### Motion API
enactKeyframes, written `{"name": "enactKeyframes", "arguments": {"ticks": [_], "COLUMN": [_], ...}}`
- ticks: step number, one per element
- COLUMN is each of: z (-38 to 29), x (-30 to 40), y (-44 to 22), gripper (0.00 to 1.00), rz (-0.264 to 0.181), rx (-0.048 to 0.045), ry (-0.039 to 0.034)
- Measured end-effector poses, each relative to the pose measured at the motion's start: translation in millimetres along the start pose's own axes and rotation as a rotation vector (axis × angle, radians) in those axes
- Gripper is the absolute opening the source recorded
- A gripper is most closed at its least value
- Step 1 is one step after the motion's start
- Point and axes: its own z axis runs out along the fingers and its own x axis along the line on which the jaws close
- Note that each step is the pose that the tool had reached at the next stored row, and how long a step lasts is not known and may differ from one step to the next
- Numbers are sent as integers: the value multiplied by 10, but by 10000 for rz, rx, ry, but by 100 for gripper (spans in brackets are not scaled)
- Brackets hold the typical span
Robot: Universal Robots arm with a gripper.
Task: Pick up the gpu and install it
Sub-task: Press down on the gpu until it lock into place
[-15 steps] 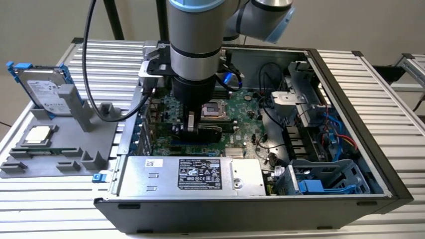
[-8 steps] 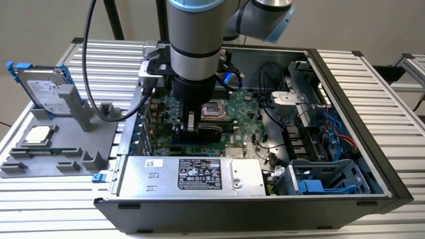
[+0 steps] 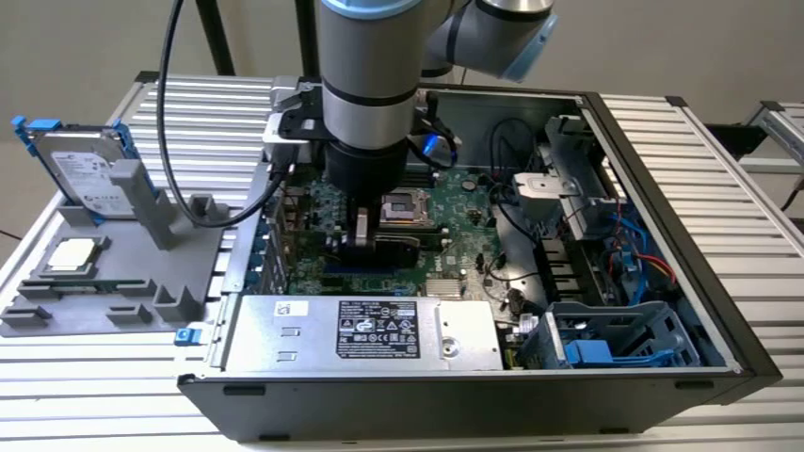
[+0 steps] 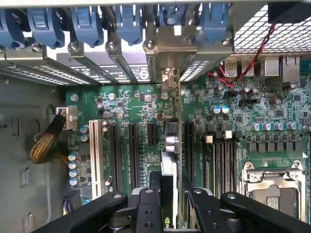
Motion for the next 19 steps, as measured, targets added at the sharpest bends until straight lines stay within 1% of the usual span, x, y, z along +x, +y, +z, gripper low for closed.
{"name": "enactKeyframes", "arguments": {"ticks": [7, 19], "z": [12, 39], "x": [-11, -10], "y": [3, 2], "gripper": [0, 0], "rz": [-166, -169], "rx": [-1, -2], "ry": [11, 15]}}
